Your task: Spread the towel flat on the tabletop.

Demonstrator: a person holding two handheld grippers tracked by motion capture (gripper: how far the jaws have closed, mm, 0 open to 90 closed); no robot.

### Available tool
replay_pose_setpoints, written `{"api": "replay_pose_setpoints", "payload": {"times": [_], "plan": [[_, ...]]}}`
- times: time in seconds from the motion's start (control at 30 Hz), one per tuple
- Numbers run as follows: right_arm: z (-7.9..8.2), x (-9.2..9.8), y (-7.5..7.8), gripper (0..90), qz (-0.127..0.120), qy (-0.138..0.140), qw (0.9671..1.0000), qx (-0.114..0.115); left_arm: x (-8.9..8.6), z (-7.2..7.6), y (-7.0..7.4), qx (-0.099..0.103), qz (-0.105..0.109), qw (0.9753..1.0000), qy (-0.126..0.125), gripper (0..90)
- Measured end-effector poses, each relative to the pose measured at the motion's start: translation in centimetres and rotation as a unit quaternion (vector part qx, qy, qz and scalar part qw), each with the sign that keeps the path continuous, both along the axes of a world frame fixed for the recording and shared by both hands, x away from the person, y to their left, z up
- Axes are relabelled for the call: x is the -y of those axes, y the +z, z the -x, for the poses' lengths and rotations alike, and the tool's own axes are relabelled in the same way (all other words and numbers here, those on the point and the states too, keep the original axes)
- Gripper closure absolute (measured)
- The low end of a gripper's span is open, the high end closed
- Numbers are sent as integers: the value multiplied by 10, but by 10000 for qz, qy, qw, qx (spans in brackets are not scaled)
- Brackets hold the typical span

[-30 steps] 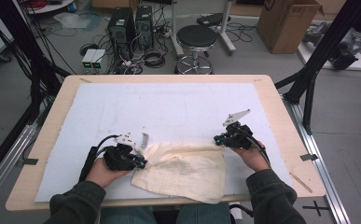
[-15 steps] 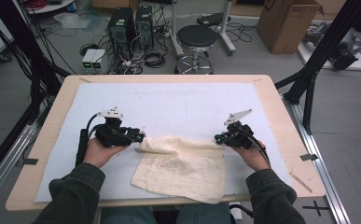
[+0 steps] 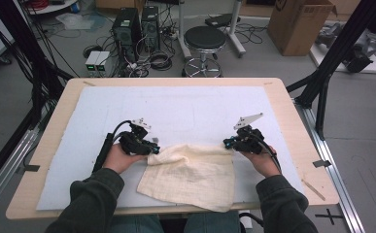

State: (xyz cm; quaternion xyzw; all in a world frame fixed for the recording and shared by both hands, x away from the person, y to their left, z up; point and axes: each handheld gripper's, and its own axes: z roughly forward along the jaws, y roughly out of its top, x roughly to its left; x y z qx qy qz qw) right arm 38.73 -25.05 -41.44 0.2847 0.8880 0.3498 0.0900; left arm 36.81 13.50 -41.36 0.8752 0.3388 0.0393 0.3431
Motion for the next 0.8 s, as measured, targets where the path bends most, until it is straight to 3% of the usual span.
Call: {"api": "replay_pose_setpoints", "payload": {"times": [0.1,0.23,0.33,0.53,0.67,0.77,0.8], "plan": [[1,0,0,874,-7,8,10000,-9,3,3,-4,63,-432,9990,63,677],[1,-3,-1,874,9,27,10000,-5,1,4,-7,115,-388,9989,221,664],[-1,-4,-4,874,2,23,10000,-51,-1,7,-11,272,-350,9984,344,726],[-1,-10,-9,875,44,92,9999,-116,5,12,-11,704,-727,9945,255,868],[-1,-13,-9,876,21,173,9997,-148,2,13,-8,758,-665,9945,300,883],[0,-12,6,881,-168,212,9996,-9,-6,8,1,1009,-428,9927,511,884],[-1,-12,12,881,-228,208,9995,62,-10,2,6,1102,-385,9910,662,885]]}}
